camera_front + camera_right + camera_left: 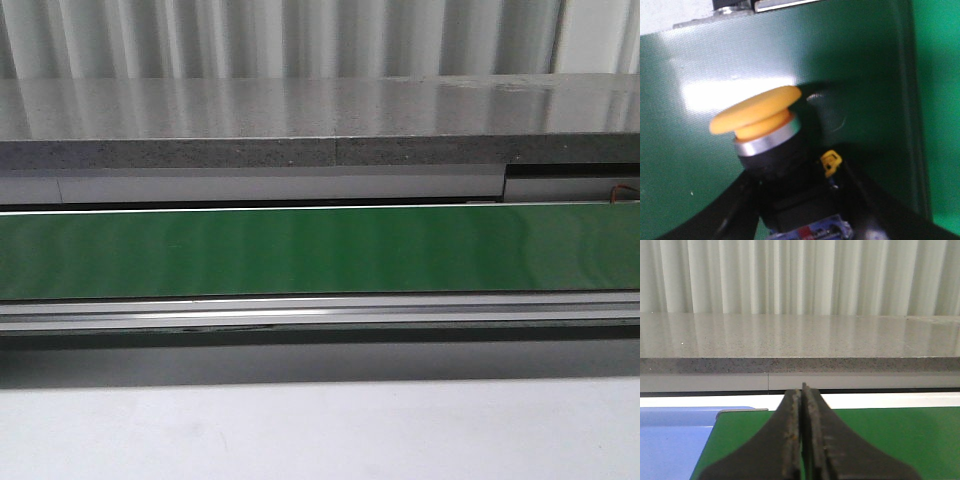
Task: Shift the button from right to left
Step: 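Lift the button with the right gripper and carry it over the belt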
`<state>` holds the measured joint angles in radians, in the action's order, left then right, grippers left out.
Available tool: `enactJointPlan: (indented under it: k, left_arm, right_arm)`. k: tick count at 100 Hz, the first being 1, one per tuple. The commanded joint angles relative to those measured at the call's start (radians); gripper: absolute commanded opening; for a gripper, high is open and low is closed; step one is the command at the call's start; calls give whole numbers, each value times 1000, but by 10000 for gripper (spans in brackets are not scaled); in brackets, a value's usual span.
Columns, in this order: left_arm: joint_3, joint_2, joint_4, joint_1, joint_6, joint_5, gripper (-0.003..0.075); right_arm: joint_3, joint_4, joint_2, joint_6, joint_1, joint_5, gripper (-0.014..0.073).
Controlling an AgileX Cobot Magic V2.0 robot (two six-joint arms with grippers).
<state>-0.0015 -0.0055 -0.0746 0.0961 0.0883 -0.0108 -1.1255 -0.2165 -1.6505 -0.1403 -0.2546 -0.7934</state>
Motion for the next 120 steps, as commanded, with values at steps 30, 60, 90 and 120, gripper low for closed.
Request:
enactJointPlan:
  k: [30,60,90,120]
  left_arm:
    - [24,-31,0,-1,6,80,-20]
    - [24,-31,0,-1,6,80,-20]
    - [24,-31,0,-1,6,80,-20]
    - [24,-31,0,-1,6,80,-20]
  right_arm:
    - [-22,-29,66,-11,4,31,654]
    - [-11,-31,291,-90,124,127,654]
    - [176,-25,653,-141,213,270,654]
    - [377,-9,986,-141,213,262,649]
